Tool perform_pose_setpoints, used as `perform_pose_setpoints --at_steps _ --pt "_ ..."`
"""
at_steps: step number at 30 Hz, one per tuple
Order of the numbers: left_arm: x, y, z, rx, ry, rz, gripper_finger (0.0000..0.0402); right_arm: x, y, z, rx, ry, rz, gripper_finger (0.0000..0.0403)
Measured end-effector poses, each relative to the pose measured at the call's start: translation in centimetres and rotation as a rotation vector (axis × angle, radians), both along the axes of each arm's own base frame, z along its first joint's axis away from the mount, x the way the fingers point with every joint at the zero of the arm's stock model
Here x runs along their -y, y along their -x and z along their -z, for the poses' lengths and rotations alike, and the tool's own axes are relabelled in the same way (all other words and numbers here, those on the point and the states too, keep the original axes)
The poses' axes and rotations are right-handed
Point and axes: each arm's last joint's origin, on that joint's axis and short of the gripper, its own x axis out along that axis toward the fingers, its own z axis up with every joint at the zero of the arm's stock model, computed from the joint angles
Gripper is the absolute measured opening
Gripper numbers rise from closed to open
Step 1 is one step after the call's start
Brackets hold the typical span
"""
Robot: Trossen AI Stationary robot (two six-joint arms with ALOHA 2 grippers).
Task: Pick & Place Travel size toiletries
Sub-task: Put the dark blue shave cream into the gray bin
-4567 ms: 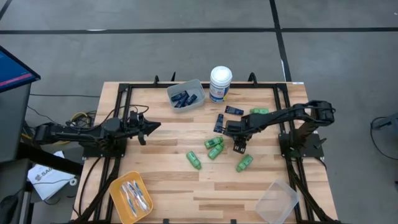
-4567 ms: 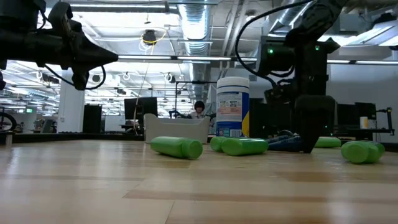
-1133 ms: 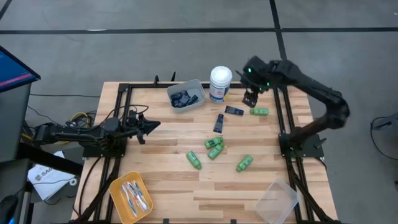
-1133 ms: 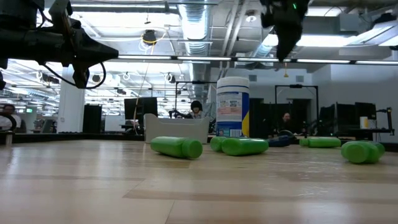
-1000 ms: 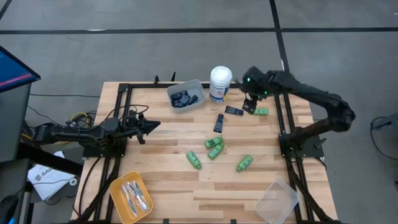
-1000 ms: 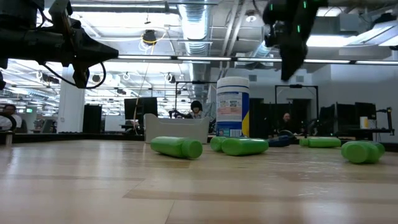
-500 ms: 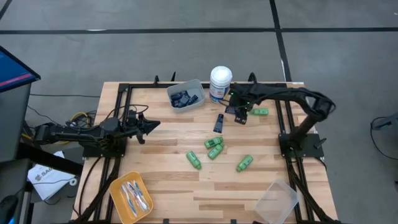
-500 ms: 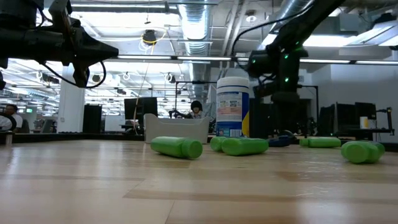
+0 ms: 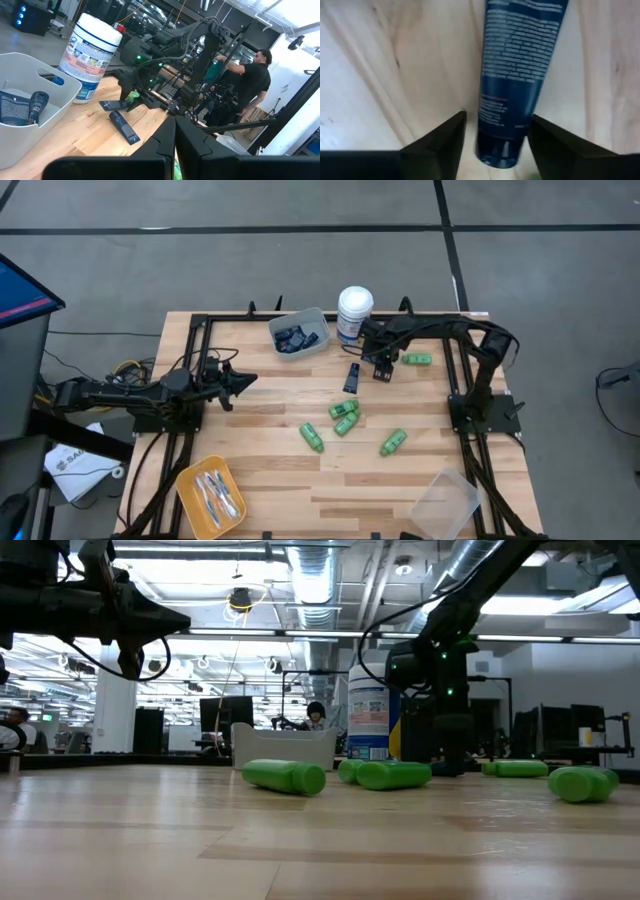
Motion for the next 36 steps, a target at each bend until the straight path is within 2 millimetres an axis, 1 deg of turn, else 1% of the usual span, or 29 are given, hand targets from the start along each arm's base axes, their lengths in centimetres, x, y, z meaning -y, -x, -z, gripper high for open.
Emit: perform_pose_setpoints --at_steps 4,5,9,11,14,16,21,25,28,33,36 --pt "0.0 0.0 0.0 0.001 0.000 0.000 0.0002 -0.1 0.0 -0.2 0.007 -0.003 -0.002 0.0122" --pt "0.0 0.0 0.0 0.000 0.000 0.000 0.0002 -0.1 0.0 -0.2 0.009 -0.003 0.000 0.0114" --pt "0.0 0.0 0.0 0.000 0.000 0.000 0.0002 -0.2 0.2 -0.6 0.023 -0.006 0.024 0.0116" --pt "0.0 0.0 0.0 0.001 0.000 0.000 0.0002 -0.5 0.3 -1.3 0.042 -0.009 0.020 0.0116" --pt "0.0 0.0 0.0 0.001 0.000 0.000 0.0002 -1.2 0.3 -3.0 0.092 0.015 0.010 0.0116" --pt "0.0 0.0 0.0 0.000 0.000 0.000 0.0002 -2.0 0.2 -4.6 0.146 0.035 0.008 0.0116" --pt "0.0 0.0 0.0 0.000 0.000 0.000 0.0002 -3.8 -0.8 -10.0 0.334 0.112 0.002 0.0116" --pt "0.0 0.0 0.0 0.000 0.000 0.000 0.0002 -4.7 -3.1 -13.9 0.488 0.162 -0.042 0.0116" --pt "0.0 0.0 0.0 0.000 0.000 0.000 0.0002 -4.7 -5.8 -15.6 0.559 0.197 -0.068 0.0116" --pt "0.0 0.0 0.0 0.000 0.000 0.000 0.0002 -2.9 -11.2 -16.4 0.612 0.275 -0.055 0.0122" --pt "0.0 0.0 0.0 0.000 0.000 0.000 0.0002 -1.7 -14.2 -16.0 0.616 0.278 -0.022 0.0130"
